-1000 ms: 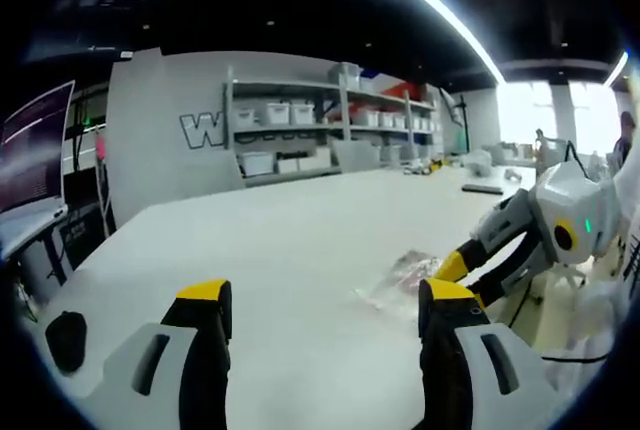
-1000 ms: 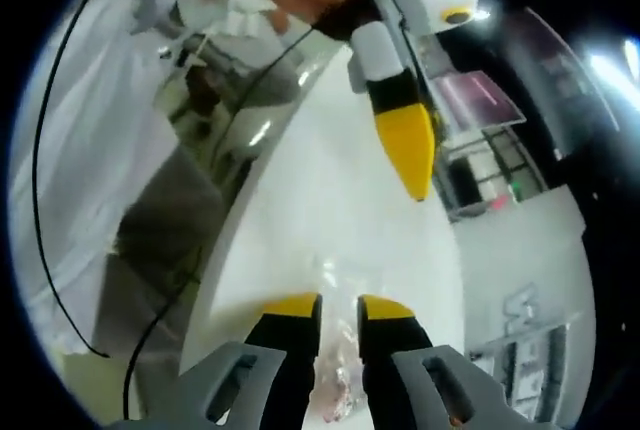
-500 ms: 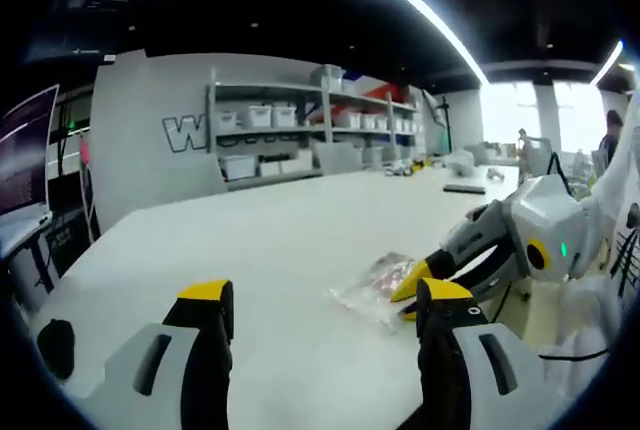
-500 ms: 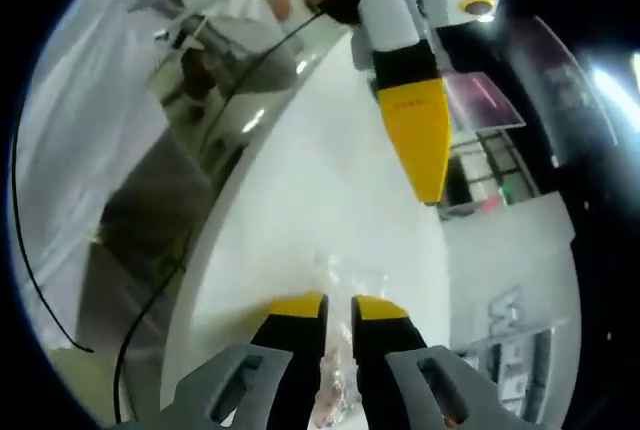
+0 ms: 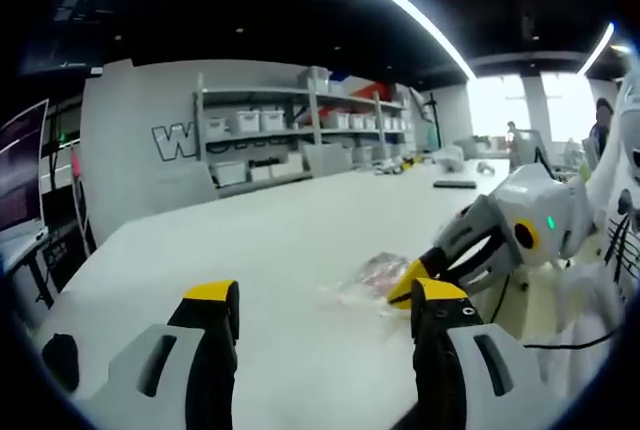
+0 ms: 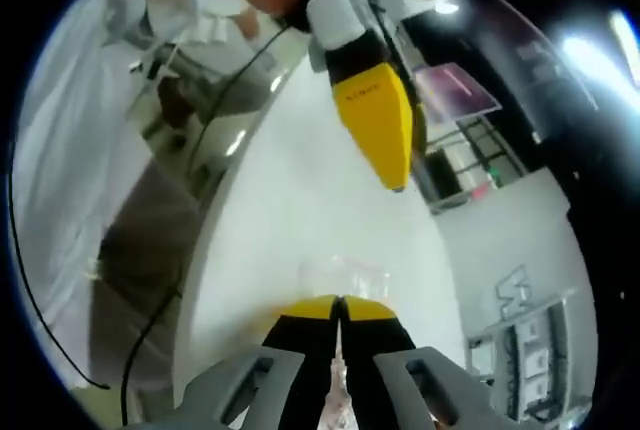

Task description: Open the resealable bag by pulling the two sides of the seal apart until the entire bag opening is separated and visibly accessible.

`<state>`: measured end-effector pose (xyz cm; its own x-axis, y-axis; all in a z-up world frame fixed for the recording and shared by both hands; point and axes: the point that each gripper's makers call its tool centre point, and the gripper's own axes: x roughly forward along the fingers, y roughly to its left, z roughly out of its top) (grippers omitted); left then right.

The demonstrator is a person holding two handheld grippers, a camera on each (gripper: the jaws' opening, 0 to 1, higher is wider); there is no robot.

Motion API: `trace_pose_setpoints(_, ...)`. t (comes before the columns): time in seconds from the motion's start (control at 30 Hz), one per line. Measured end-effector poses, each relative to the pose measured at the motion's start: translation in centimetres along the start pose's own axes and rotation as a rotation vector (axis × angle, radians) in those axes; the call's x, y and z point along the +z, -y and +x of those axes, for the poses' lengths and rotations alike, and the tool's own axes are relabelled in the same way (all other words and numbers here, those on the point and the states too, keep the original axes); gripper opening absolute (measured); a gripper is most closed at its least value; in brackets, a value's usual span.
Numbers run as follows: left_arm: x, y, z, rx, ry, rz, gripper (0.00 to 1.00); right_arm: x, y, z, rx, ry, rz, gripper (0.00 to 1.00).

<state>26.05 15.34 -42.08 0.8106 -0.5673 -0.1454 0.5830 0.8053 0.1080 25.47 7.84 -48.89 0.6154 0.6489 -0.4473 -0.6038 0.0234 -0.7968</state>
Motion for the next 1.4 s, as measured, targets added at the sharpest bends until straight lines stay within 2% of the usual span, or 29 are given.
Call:
trace_pose_setpoints(0.33, -1.1, 0.0, 0.3, -0.012, -0.025, 0.018, 0.65, 0.4, 0.2, -0.7, -0.029, 0.031, 0.055, 0.0)
trace_pose_setpoints(0.8, -1.1, 0.3, 0.5, -0.017, -0.027, 0.096, 0.61, 0.6, 1.7, -2.2, -0.063, 0.099, 0.2, 0.0)
trace_pose_setpoints(1.1, -0.9, 0.3, 0.7, -0.005, -0.023, 0.157, 0.56, 0.6, 1.9, -2.7, -0.07, 0.117, 0.245, 0.0)
trace_pose_setpoints(1.4, -1.0, 0.5, 0.9, -0.018, -0.023, 0.162, 0.53, 0.6, 2.2, -3.3, -0.072, 0.138, 0.296, 0.0)
